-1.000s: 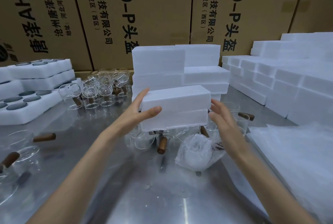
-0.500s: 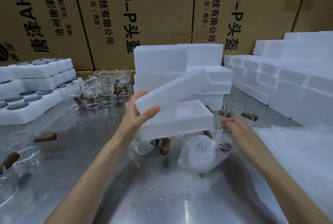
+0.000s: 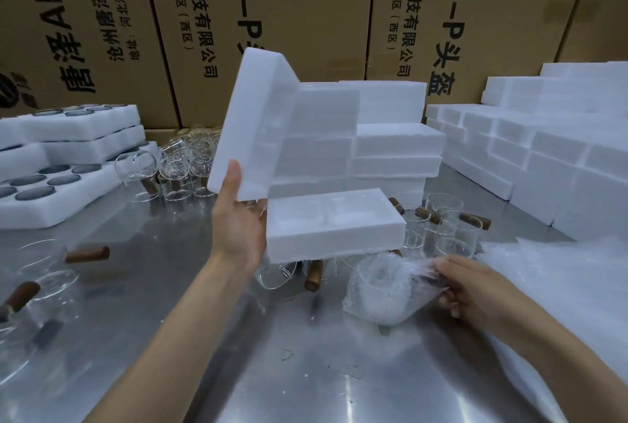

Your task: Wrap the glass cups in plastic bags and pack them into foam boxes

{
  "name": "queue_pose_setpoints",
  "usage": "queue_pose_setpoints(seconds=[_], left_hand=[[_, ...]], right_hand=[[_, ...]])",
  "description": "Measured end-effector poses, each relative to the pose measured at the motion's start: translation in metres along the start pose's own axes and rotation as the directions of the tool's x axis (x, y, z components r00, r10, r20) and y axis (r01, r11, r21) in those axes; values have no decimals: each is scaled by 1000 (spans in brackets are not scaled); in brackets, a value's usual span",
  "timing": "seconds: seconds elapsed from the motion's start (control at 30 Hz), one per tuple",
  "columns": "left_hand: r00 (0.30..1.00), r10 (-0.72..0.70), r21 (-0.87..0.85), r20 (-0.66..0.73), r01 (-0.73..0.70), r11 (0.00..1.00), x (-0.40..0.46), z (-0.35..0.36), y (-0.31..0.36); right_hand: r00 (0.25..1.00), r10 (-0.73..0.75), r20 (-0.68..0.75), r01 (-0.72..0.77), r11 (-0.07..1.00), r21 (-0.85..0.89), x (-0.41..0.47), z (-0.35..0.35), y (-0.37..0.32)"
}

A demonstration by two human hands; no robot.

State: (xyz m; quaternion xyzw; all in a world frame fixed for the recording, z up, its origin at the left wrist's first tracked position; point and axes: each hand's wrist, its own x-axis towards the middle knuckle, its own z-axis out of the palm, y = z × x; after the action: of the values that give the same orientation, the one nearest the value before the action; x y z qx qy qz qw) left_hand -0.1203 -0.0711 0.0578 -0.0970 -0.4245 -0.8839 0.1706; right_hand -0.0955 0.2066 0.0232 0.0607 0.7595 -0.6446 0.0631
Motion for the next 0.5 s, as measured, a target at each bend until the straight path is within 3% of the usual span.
queue_pose_setpoints(seconds=[0.07,0.17,0.37,0.43,0.5], left_hand=[[1000,3,-9,-17,-4,1000,1,1,-1],[1000,7,4,-20,-7,1000,-1,3,-1],[1000,-17,-18,16,17,1000,0,2,-4],[1000,-20,-8,23,20,1000,0,3,-5],[1000,-13,-3,21,13,1000,-1,4,-6]], right_hand=[[999,-2,-36,6,996,92,-4,-4,-3],[990,-92,-105,100,992,76,-10,-18,-7],[965,-200,-171,245,919,309,-32,-35,-65],[951,-248,-184,293,911,290,-30,-24,-91],[946,-264,-187,294,943,157,-24,1,-109]])
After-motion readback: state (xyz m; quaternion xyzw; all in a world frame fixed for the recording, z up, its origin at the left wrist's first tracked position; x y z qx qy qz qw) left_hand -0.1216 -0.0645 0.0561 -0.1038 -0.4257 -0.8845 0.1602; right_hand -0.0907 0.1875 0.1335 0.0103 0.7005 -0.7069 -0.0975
